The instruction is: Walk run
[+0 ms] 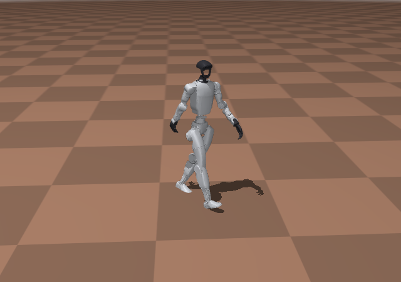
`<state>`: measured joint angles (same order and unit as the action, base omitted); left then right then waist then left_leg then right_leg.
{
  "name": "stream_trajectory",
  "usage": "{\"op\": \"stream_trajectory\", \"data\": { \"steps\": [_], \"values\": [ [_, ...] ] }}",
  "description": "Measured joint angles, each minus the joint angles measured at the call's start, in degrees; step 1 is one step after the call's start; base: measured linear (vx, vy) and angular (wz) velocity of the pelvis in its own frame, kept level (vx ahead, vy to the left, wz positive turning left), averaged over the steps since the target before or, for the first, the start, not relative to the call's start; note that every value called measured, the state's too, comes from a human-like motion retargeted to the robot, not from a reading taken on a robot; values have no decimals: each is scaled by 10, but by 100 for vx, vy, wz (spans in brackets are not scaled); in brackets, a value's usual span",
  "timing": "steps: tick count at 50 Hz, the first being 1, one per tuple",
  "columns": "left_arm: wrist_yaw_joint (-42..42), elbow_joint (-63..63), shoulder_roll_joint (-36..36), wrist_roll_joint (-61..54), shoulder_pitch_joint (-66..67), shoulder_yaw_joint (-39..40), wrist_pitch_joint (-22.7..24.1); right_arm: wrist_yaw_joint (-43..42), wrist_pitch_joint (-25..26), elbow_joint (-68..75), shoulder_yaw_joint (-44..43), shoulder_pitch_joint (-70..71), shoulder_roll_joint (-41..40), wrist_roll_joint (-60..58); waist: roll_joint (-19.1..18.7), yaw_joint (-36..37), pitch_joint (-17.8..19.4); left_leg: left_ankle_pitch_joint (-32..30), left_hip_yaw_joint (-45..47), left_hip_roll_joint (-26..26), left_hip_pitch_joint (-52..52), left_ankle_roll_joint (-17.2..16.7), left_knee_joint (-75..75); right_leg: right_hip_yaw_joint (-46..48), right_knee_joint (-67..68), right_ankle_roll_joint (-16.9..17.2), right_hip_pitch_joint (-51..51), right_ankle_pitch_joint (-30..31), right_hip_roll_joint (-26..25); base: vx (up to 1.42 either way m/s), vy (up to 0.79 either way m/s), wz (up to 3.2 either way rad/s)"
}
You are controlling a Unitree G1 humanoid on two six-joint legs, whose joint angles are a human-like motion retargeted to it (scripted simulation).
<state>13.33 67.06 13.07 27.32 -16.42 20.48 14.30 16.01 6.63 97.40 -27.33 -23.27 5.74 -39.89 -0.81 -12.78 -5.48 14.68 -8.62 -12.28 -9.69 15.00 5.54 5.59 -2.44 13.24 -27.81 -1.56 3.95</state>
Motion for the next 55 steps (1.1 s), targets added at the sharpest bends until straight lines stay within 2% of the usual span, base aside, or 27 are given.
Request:
{"op": "stream_trajectory", "data": {
  "steps": [2, 4, 5, 7, 8, 10, 12, 13, 15, 18, 20, 25, 29, 30, 32, 33, 35, 37, 39, 40, 42, 45, 47, 49, 53, 55],
  "values": [
    [-11, 19, -11, -5, 25, 20, 1, -18, 6, 0, 10, 21, 11, 2, -1, -12, -8, -40, 5, -16, -16, -2, 10, 2, 40, -26, -2, 6, 0, 96, -30, 31],
    [-14, 57, -31, -4, 57, 36, -7, -35, 8, 0, 2, 49, 22, 0, -9, -39, -25, -116, 8, -18, -18, -22, 34, -1, 79, -55, -3, 37, 8, 105, -37, 123],
    [-11, 84, -40, -2, 75, 41, -15, -44, 5, 0, -6, 62, 26, -3, -14, -58, -32, -165, 11, -10, -19, -39, 56, 22, 87, -57, 5, 70, 16, 113, -56, 161],
    [3, 151, -49, 17, 112, 46, -35, -58, -19, 0, -19, 91, 29, 3, -30, -76, -45, -302, 29, 12, 7, -95, 134, -30, 105, -81, 32, 62, 2, 102, -59, 107],
    [9, 186, -52, 34, 128, 43, -50, -60, -36, 0, -24, 109, 28, 13, -29, -69, -48, -367, 56, 19, 30, -121, 187, -85, 117, -94, 37, 52, -12, 96, -63, 39],
    [9, 247, -51, 61, 158, 22, -90, -58, -68, 0, -22, 157, 27, 42, -20, -60, -38, -447, 122, 50, 88, -139, 328, -54, 131, -108, 70, 27, -5, 90, -62, 7],
    [10, 292, -44, 91, 186, -3, -123, -68, -81, 0, -9, 218, 26, 71, -13, -53, -25, -438, 160, 81, 146, -120, 444, 27, 122, -122, 120, 12, -4, 91, -60, -33],
    [8, 301, -49, 121, 204, -5, -133, -81, -85, 0, -7, 251, 28, 81, 14, -43, -36, -411, 190, 58, 167, -95, 436, 8, 112, -122, 132, 7, 14, 80, -46, -43],
    [-11, 303, -67, 184, 249, -2, -143, -110, -98, -32, -9, 299, 24, 95, 32, -34, -38, -335, 224, 58, 222, -60, 458, -25, 103, -128, 160, -8, 7, 81, -38, -31],
    [-41, 292, -99, 244, 320, 19, -124, -128, -140, -102, 16, 351, 22, 121, 51, 12, -33, -254, 210, 24, 320, -76, 431, -24, 76, -138, 201, -13, 1, 95, -45, -72],
    [-40, 288, -112, 245, 359, 35, -107, -116, -164, -151, 36, 380, 27, 133, 59, 39, -28, -212, 207, 24, 368, -72, 367, -33, 64, -148, 229, -25, -19, 85, -43, -50],
    [-1, 303, -123, 160, 413, 80, -124, -69, -187, -236, 44, 436, 65, 120, 47, 107, -7, -189, 247, 60, 403, -60, 75, -45, 48, -156, 304, -71, -80, 91, -39, -31],
    [9, 303, -121, 95, 422, 116, -152, -76, -189, -241, 47, 445, 87, 105, 49, 130, 3, -138, 209, 17, 402, -107, -96, -45, 52, -145, 365, -79, -100, 107, -33, 5],
    [9, 303, -119, 83, 421, 121, -155, -84, -188, -234, 49, 443, 89, 105, 51, 130, 1, -124, 220, 15, 399, -113, -105, -41, 57, -140, 377, -68, -103, 123, -31, 3],
    [7, 303, -114, 70, 411, 131, -158, -94, -183, -209, 51, 427, 84, 98, 59, 149, -5, -120, 221, 23, 388, -96, -68, -43, 79, -119, 391, -9, -99, 129, -29, -51],
    [4, 303, -112, 68, 405, 137, -156, -95, -180, -193, 52, 414, 80, 91, 63, 160, -10, -113, 263, 38, 378, -96, -48, -27, 94, -107, 397, 40, -91, 125, -25, -90],
    [-3, 303, -106, 65, 389, 149, -148, -96, -170, -150, 49, 387, 67, 67, 69, 183, -23, -161, 245, 43, 372, -77, -24, -11, 138, -81, 399, 169, -75, 134, -23, -76],
    [-3, 303, -97, 50, 362, 147, -137, -100, -150, -98, 57, 358, 50, 42, 63, 143, -36, -151, 209, 40, 359, -39, 14, -18, 231, -43, 372, 282, -91, 139, -25, 80],
    [5, 303, -82, 23, 316, 128, -138, -106, -127, -43, 74, 335, 41, 27, 65, 107, -25, -120, 187, 23, 328, -28, 42, -10, 394, -20, 317, 316, -84, 114, -28, 104],
    [8, 303, -73, 10, 286, 114, -141, -107, -117, -17, 78, 325, 40, 20, 66, 100, -16, -108, 185, 17, 308, -28, 47, -2, 470, -14, 290, 316, -67, 98, -27, 38],
    [2, 286, -58, 8, 223, 98, -143, -95, -102, 0, 77, 287, 31, 2, 17, 104, -18, -95, 172, 65, 270, -37, 27, 14, 456, -55, 251, 288, -111, 93, -26, 7],
    [-11, 232, -49, 25, 142, 81, -123, -78, -93, 0, 76, 216, 14, -15, 1, 109, -14, -81, 164, 67, 214, -44, -1, 5, 466, -95, 180, 188, -109, 89, -27, 32],
    [-7, 191, -43, 30, 94, 60, -98, -74, -99, 0, 72, 171, 4, -20, -17, 54, -9, -77, 133, 66, 182, -51, -14, 46, 446, -108, 125, 120, -77, 85, -27, 198],
    [4, 152, -32, 27, 49, 42, -72, -69, -100, 0, 66, 133, -3, -27, -25, 13, -7, -67, 119, 55, 152, -50, -26, 62, 380, -121, 83, 80, -46, 86, -35, 168],
    [32, 90, 5, 9, -21, 10, -36, -44, -77, 0, 52, 75, -11, -19, -13, -43, -4, -32, 100, 25, 90, -51, -32, 81, 188, -115, 32, 70, 8, 89, -50, 86],
    [40, 64, 23, 5, -42, 9, -25, -27, -56, 0, 47, 58, -15, -8, -5, -54, -4, -13, 97, 16, 59, -55, -31, 78, 102, -118, 7, 45, 8, 78, -48, -9]
  ]
}}
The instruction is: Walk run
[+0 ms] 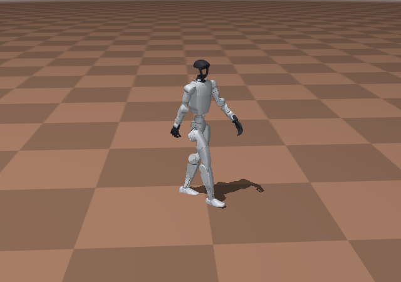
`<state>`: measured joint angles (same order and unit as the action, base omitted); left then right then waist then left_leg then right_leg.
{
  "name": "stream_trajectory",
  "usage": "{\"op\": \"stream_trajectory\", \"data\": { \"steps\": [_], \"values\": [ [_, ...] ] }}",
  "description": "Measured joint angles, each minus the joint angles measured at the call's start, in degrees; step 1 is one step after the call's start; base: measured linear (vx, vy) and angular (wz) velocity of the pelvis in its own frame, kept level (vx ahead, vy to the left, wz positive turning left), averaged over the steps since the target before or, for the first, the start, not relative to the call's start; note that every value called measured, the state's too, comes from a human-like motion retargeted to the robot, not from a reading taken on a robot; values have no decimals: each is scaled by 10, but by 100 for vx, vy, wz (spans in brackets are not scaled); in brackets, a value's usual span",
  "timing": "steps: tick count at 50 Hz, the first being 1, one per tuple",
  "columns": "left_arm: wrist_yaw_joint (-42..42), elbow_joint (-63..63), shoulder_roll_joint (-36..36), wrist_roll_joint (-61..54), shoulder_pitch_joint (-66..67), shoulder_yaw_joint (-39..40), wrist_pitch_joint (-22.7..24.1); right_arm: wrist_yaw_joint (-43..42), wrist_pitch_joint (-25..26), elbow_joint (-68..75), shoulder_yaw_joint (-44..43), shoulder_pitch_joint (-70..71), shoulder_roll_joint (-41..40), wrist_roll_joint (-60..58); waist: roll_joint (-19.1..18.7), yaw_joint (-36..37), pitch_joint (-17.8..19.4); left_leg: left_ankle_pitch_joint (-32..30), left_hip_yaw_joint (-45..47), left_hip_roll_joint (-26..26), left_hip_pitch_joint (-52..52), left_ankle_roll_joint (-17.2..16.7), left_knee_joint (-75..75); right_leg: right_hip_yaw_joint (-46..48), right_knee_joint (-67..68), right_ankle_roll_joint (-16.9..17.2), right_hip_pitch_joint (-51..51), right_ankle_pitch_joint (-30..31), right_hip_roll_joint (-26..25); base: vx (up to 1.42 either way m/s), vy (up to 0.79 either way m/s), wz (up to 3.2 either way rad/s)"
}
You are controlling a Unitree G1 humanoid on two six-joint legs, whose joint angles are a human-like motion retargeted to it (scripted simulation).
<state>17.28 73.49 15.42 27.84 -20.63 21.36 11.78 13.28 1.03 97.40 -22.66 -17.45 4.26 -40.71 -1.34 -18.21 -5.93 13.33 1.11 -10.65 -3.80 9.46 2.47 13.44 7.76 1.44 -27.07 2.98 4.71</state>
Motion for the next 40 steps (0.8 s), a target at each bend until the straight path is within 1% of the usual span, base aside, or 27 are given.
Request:
{"op": "stream_trajectory", "data": {
  "steps": [2, 3, 5, 6, 7, 8, 9, 10, 11, 12, 13, 14, 15, 17, 20, 22, 24, 26, 28, 30, 31, 33, 35, 36, 37, 38, 40],
  "values": [
    [-8, -16, 9, 1, -7, 9, 8, 10, 13, 0, -6, -10, -1, 10, -2, 13, -6, 6, 22, 5, -24, -16, 1, -6, -74, 0, -17, -26, -26, 85, -55, -100],
    [-15, -19, 10, -1, -6, 13, 11, 14, 18, 0, -8, -12, -1, 17, -4, 23, -10, 3, 34, 6, -33, -25, 4, 24, -96, -3, -17, -36, -34, 91, -57, -99],
    [-32, -19, 3, -7, 1, 21, 13, 21, 25, 0, -21, -8, 1, 25, -8, 18, -16, -21, 32, 5, -51, -47, 20, 69, -81, 0, -10, -52, -32, 99, -61, -34],
    [-41, -12, -5, -13, 9, 26, 13, 22, 22, 0, -37, -2, 3, 22, -12, 14, -22, -51, 36, 10, -53, -64, 32, 92, -53, -35, -6, -62, -29, 107, -63, 23],
    [-49, -2, -14, -16, 17, 30, 15, 22, 18, 0, -56, 5, 5, 21, -18, 5, -27, -89, 35, 17, -56, -82, 48, 114, -32, -61, 0, -58, -23, 112, -63, 81],
    [-56, 14, -26, -18, 27, 34, 18, 21, 10, 0, -78, 10, 8, 22, -23, -15, -31, -141, 24, 25, -59, -101, 72, 133, -23, -69, 7, -22, -11, 106, -59, 106],
    [-59, 35, -35, -14, 38, 41, 21, 19, -2, 0, -94, 18, 11, 30, -29, -25, -35, -207, 28, 34, -55, -125, 102, 98, -13, -88, 13, -15, -19, 95, -53, 94],
    [-61, 59, -43, -8, 50, 49, 25, 18, -14, 0, -107, 26, 14, 41, -35, -31, -40, -280, 38, 45, -48, -152, 135, 37, -1, -112, 18, -21, -37, 92, -59, 30],
    [-55, 82, -49, 6, 68, 48, 21, 19, -22, 0, -112, 39, 18, 65, -35, -32, -40, -336, 51, 57, -31, -167, 191, -9, 15, -115, 23, -31, -40, 95, -66, -15],
    [-48, 103, -55, 22, 87, 46, 17, 18, -27, 0, -117, 56, 22, 90, -32, -30, -37, -385, 56, 64, -10, -178, 254, -36, 29, -116, 33, -42, -41, 92, -67, -72],
    [-42, 119, -59, 42, 108, 41, 11, 16, -26, 0, -121, 80, 28, 115, -26, -19, -30, -421, 46, 58, 19, -180, 332, -21, 39, -115, 53, -56, -35, 84, -60, -137],
    [-40, 139, -59, 62, 129, 38, 6, 10, -24, 0, -125, 108, 33, 129, -13, -9, -29, -433, 33, 34, 51, -168, 389, -1, 41, -117, 73, -63, -26, 84, -59, -196],
    [-40, 159, -58, 82, 151, 37, 1, 3, -21, 0, -130, 139, 39, 139, 3, 1, -31, -433, 18, 1, 83, -150, 436, 23, 38, -120, 93, -67, -15, 92, -62, -220],
    [-49, 192, -58, 126, 205, 28, -18, -3, -34, -17, -128, 192, 45, 145, 25, 14, -39, -340, 25, -27, 138, -115, 479, -33, 22, -125, 126, -81, -30, 87, -53, -193],
    [-68, 224, -80, 224, 295, 34, -56, 9, -55, -104, -97, 248, 40, 157, 38, 30, -41, -235, 85, 30, 220, -48, 495, -65, -8, -127, 173, -84, -36, 78, -40, -176],
    [-65, 235, -97, 286, 351, 50, -78, 8, -73, -165, -69, 282, 40, 161, 47, 48, -37, -175, 97, 47, 267, -23, 444, -89, -21, -138, 198, -89, -51, 90, -43, -206],
    [-47, 239, -111, 328, 401, 61, -95, -3, -93, -218, -49, 315, 44, 157, 52, 77, -30, -153, 111, 67, 300, -28, 356, -133, -27, -146, 221, -97, -73, 106, -45, -205],
    [-26, 239, -125, 349, 442, 68, -110, -18, -111, -260, -35, 343, 54, 151, 47, 105, -18, -155, 125, 84, 314, -40, 244, -168, -34, -150, 251, -107, -97, 106, -37, -175],
    [-12, 239, -135, 358, 474, 78, -125, -37, -124, -290, -25, 362, 69, 149, 39, 134, -5, -150, 113, 88, 330, -51, 131, -200, -35, -152, 284, -123, -120, 83, -23, -148],
    [-5, 239, -141, 356, 495, 90, -136, -55, -133, -308, -21, 371, 85, 150, 35, 155, 3, -122, 56, 68, 350, -69, 35, -219, -34, -150, 316, -140, -129, 101, -20, -88],
    [-4, 239, -140, 349, 501, 96, -140, -63, -137, -311, -22, 370, 90, 152, 37, 160, 6, -108, 34, 57, 353, -88, -7, -220, -34, -145, 333, -140, -129, 127, -22, -40],
    [-2, 239, -134, 328, 506, 107, -149, -76, -142, -306, -26, 361, 95, 158, 36, 164, 9, -87, 29, 40, 351, -113, -51, -213, -30, -133, 362, -128, -135, 104, -20, -6],
    [-3, 239, -123, 300, 499, 118, -161, -84, -142, -281, -33, 345, 94, 166, 37, 179, 6, -88, 25, 38, 344, -108, -24, -204, -16, -114, 383, -91, -141, 124, -21, -33],
    [-9, 239, -118, 285, 492, 127, -164, -81, -138, -261, -37, 333, 93, 166, 39, 196, 1, -81, 75, 56, 336, -112, 0, -202, -3, -104, 390, -51, -140, 138, -21, -93],
    [-16, 239, -113, 270, 485, 136, -166, -75, -132, -237, -43, 320, 91, 163, 41, 215, -3, -89, 100, 67, 328, -115, 18, -198, 14, -93, 394, -3, -137, 131, -18, -141],
    [-27, 239, -108, 253, 476, 146, -164, -64, -125, -208, -52, 306, 89, 154, 46, 239, -9, -126, 74, 65, 321, -119, 26, -191, 39, -82, 394, 61, -130, 136, -17, -108],
    [-46, 239, -104, 212, 456, 169, -151, -46, -98, -146, -60, 276, 80, 123, 53, 225, -28, -135, 36, 51, 313, -84, 59, -158, 108, -38, 373, 188, -124, 137, -17, -2]
  ]
}}
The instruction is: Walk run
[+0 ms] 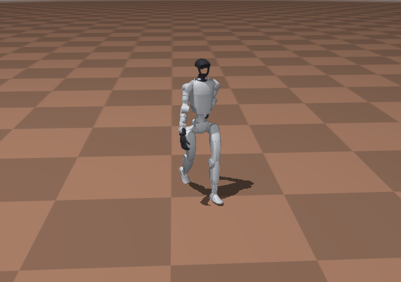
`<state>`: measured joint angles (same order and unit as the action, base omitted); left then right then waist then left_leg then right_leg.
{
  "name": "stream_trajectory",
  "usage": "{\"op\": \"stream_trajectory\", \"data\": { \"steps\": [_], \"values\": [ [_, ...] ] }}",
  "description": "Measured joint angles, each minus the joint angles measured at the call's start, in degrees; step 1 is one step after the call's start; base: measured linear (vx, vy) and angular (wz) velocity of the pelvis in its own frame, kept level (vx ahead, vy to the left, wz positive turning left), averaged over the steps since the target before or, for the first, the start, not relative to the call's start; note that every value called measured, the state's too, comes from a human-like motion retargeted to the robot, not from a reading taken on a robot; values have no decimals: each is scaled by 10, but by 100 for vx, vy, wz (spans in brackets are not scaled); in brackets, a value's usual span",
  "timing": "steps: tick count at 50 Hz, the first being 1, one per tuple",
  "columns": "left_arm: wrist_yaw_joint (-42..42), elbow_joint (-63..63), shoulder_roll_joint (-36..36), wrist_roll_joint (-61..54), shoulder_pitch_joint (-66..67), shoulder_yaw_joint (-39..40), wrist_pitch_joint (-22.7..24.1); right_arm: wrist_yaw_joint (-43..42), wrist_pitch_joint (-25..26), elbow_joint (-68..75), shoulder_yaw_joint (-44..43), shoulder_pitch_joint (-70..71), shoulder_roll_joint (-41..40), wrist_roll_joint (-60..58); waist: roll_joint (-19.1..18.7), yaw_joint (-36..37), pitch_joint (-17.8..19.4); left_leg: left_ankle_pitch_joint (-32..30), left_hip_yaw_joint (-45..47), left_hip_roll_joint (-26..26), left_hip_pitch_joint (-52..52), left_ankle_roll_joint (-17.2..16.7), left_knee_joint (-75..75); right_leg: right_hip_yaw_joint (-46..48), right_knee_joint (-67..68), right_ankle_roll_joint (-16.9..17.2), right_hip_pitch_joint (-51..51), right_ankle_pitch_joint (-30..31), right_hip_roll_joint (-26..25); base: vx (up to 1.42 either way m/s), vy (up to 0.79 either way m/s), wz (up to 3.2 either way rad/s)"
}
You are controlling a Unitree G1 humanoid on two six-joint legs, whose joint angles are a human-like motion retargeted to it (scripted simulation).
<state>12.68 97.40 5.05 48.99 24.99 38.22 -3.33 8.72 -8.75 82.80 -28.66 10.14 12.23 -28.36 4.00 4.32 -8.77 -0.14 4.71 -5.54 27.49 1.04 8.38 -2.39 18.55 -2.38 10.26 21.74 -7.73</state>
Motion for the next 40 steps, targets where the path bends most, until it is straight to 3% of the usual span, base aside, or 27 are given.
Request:
{"op": "stream_trajectory", "data": {
  "steps": [2, 3, 5, 7, 10, 13, 18, 22, 25, 27, 28, 30, 32, 33, 37, 40],
  "values": [
    [-8, 0, 5, -62, -41, 13, 11, -6, 35, 69, 26, -20, -11, -21, 1, -33, 3, 22, -31, -11, -17, 17, 24, 59, 143, 31, -53, 71, 17, 121, -22, 53],
    [-12, 0, 7, -96, -71, 11, 11, -9, 49, 100, 39, -29, -11, -32, 11, -42, 15, 33, -12, -22, -41, 23, 28, 91, 237, 49, -82, 80, 55, 107, -25, 16],
    [-21, 0, 20, -148, -131, -2, 7, -7, 66, 136, 53, -50, -15, -62, -23, -34, 16, 49, 1, 20, -74, 28, 17, 141, 258, 31, -109, 70, 54, 99, -28, -26],
    [-36, -24, 32, -204, -219, -21, 9, 4, 83, 146, 75, -98, -30, -127, -41, -43, 20, 69, -31, 15, -117, 37, 4, 155, 287, 0, -173, -21, 38, 86, -32, 12],
    [-26, -96, 39, -227, -301, -42, 50, -2, 81, 146, 102, -160, -55, -194, -54, -89, 26, 75, -40, 20, -163, 36, -22, 132, 284, 27, -264, -105, 31, 84, -35, 92],
    [18, -165, 60, -246, -367, -86, 98, -3, 77, 146, 112, -214, -65, -233, -65, -149, 23, 95, -55, 4, -202, 46, -41, 171, 206, 32, -339, -178, 92, 84, -37, 103],
    [71, -232, 127, -240, -452, -128, 143, 39, 107, 146, 92, -278, -67, -223, -59, -203, 25, 142, -51, -28, -281, 54, -55, 207, -22, 19, -412, -198, 175, 82, -45, 8],
    [45, -245, 160, -207, -475, -132, 150, 70, 138, 146, 60, -300, -68, -163, -70, -198, 15, 153, -30, -21, -329, 42, -52, 178, -176, -3, -443, -229, 146, 91, -61, -72],
    [5, -236, 152, -196, -462, -126, 146, 77, 149, 146, 27, -294, -66, -121, -85, -210, -1, 95, -38, -7, -346, 11, -23, 239, -130, -4, -427, -263, 159, 101, -74, -4],
    [-13, -223, 132, -196, -433, -116, 151, 66, 141, 146, -6, -278, -63, -117, -85, -232, -16, 3, -41, -1, -353, -12, 13, 304, -105, -1, -408, -227, 181, 107, -85, 46],
    [-17, -214, 122, -198, -412, -111, 161, 58, 133, 146, -20, -268, -61, -117, -86, -243, -22, -62, -41, 3, -352, -19, 41, 276, -105, -21, -399, -203, 172, 97, -81, 3],
    [-13, -188, 102, -206, -364, -107, 193, 40, 112, 146, -35, -240, -52, -110, -78, -233, -36, -198, -11, 2, -332, -28, 117, 153, -80, -51, -391, -220, 139, 91, -75, -79],
    [-1, -155, 79, -207, -318, -112, 205, 23, 101, 144, -32, -192, -39, -92, -68, -236, -17, -277, 4, 4, -283, -4, 258, 115, -72, -52, -351, -239, 135, 94, -73, -110],
    [3, -136, 69, -201, -295, -111, 197, 16, 100, 140, -25, -164, -33, -87, -62, -237, -11, -293, 16, 6, -254, 17, 324, 150, -72, -55, -326, -248, 142, 73, -51, -137],
    [18, -70, 31, -124, -218, -130, 140, 6, 94, 62, -11, -64, -26, -71, -40, -228, -4, -158, 39, -13, -149, 37, 444, 143, -106, -51, -252, -266, 133, 81, -45, -146],
    [5, -53, -6, -17, -146, -137, 107, 6, 68, -8, 23, -12, -22, -54, -15, -184, -1, -46, 90, 2, -64, 73, 456, 108, -131, -43, -206, -270, 123, 100, -49, -205]
  ]
}}
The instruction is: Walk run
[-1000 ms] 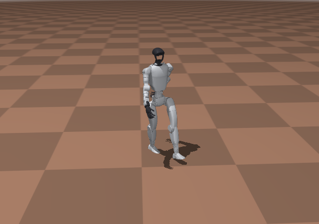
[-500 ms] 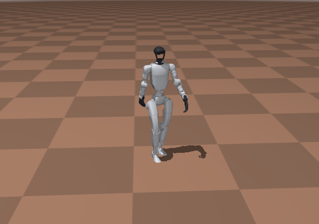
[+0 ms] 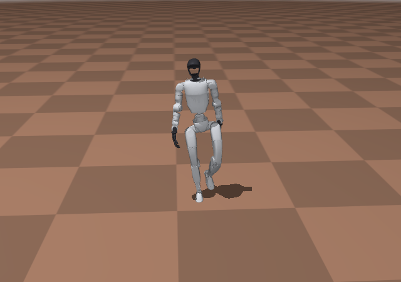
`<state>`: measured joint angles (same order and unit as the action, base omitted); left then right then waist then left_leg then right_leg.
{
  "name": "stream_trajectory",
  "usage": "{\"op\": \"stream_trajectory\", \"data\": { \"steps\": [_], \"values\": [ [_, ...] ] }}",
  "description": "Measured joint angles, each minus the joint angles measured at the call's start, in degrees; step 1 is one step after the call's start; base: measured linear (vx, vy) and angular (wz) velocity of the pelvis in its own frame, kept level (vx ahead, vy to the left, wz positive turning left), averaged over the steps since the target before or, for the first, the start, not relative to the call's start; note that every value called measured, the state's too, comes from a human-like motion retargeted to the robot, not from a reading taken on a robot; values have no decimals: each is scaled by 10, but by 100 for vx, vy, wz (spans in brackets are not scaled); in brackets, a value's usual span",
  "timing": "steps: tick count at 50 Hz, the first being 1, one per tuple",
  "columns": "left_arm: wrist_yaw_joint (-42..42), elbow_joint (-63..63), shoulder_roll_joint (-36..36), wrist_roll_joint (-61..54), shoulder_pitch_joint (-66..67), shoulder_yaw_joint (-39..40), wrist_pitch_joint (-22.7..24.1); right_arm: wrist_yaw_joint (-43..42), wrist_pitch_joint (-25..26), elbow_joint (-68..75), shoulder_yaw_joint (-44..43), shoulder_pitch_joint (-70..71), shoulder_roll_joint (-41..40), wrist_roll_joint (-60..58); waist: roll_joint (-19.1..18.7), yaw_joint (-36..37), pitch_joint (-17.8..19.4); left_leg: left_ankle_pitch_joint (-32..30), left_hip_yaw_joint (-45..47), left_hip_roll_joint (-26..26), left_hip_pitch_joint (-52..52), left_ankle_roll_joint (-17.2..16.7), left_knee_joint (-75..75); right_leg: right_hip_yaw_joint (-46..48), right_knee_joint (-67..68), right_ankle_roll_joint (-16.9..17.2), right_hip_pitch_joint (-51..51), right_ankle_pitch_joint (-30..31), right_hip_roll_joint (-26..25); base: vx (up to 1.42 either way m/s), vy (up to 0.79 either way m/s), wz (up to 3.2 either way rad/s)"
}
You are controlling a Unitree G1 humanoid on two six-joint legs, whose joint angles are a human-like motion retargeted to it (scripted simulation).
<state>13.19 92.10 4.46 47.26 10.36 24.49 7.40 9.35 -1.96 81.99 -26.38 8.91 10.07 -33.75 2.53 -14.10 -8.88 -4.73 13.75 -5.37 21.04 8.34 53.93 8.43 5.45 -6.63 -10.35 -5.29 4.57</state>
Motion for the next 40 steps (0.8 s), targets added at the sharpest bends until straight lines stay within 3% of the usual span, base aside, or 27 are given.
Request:
{"op": "stream_trajectory", "data": {
  "steps": [3, 5, 7, 11, 13, 15, 18, 20, 22, 25, 27, 30, 33, 36, 38, 40],
  "values": [
    [-11, 19, -29, 85, 57, 1, -22, -11, -24, -58, 37, 44, 5, 12, 18, 35, 8, 59, 24, 10, 59, 8, -100, -55, -13, -6, 36, -8, -27, 100, -45, -179],
    [1, 33, -44, 119, 84, -6, -38, -22, -37, -85, 55, 70, 13, 16, 20, 60, 20, 59, 23, 4, 79, -1, -205, -84, -18, -11, 65, -18, -50, 100, -35, -149],
    [24, 46, -55, 146, 98, -11, -52, -34, -48, -99, 64, 90, 23, 17, 8, 81, 35, 54, -4, -8, 85, -24, -324, -104, -19, -15, 98, -34, -79, 94, -26, -110],
    [67, 53, -62, 188, 113, -11, -73, -49, -58, -92, 66, 101, 34, 17, -9, 102, 50, 107, -4, -30, 93, -91, -527, -116, -18, -10, 167, -59, -120, 115, -26, -40],
    [68, 53, -54, 193, 108, -7, -77, -49, -57, -70, 56, 91, 33, 17, -8, 97, 48, 118, 22, -51, 81, -83, -574, -102, -13, 8, 193, -38, -130, 122, -29, 49],
    [54, 53, -43, 187, 95, 6, -81, -44, -49, -32, 43, 73, 29, 15, 3, 117, 39, 100, 24, -57, 69, -27, -554, -81, 3, 40, 207, 17, -122, 135, -31, -26],
    [16, 46, -28, 138, 76, 45, -75, -21, -32, 51, 33, 35, 16, -21, 25, 168, 22, 56, 55, -34, 53, 3, -502, -54, 65, 118, 213, 195, -90, 133, -26, -103],
    [2, 44, -11, 73, 52, 55, -58, -20, -21, 112, 35, 10, 11, -60, 27, 149, 10, 65, -3, -38, 53, 38, -458, -53, 146, 180, 190, 313, -94, 127, -21, 40],
    [9, 43, 16, 0, -1, 49, -52, -41, -8, 154, 46, -11, 7, -79, 25, 139, 22, 100, -43, -37, 45, 40, -414, -55, 301, 216, 128, 353, -115, 119, -42, 77],
    [-13, -3, 19, -64, -75, 66, -59, -47, 13, 154, 42, -74, -2, -107, -27, 124, 21, 131, -62, -17, -29, 48, -436, -52, 379, 215, 60, 301, -146, 112, -10, 106],
    [-26, -44, 17, -108, -116, 63, -23, -45, 9, 154, 36, -112, -9, -108, -44, 124, 20, 137, -84, -25, -72, 51, -463, -33, 406, 174, 8, 232, -112, 102, -10, 96],
    [-12, -109, 28, -187, -170, 16, 38, -49, -16, 154, 21, -165, -20, -87, -65, 93, 14, 144, -145, -35, -114, 49, -484, 7, 382, 144, -67, 153, -46, 99, -24, 161],
    [21, -168, 49, -219, -221, -23, 65, -38, -34, 154, 18, -211, -26, -50, -68, 50, 5, 159, -202, -60, -153, 59, -496, 42, 286, 144, -131, 104, 35, 90, -33, 190],
    [48, -204, 79, -208, -272, -44, 82, -24, -34, 154, 24, -240, -33, -33, -50, 19, 10, 183, -231, -82, -202, 64, -495, 18, 144, 137, -168, 91, 80, 94, -58, 145],
    [54, -217, 100, -190, -297, -56, 88, -27, -27, 154, 30, -249, -39, -34, -38, 10, 17, 197, -247, -85, -236, 61, -491, -11, 52, 111, -187, 64, 90, 83, -64, 84],
    [44, -220, 113, -171, -309, -66, 90, -36, -16, 154, 33, -253, -43, -42, -38, 12, 20, 201, -244, -69, -263, 51, -484, -92, -32, 113, -196, 37, 69, 94, -74, 50]
  ]
}}
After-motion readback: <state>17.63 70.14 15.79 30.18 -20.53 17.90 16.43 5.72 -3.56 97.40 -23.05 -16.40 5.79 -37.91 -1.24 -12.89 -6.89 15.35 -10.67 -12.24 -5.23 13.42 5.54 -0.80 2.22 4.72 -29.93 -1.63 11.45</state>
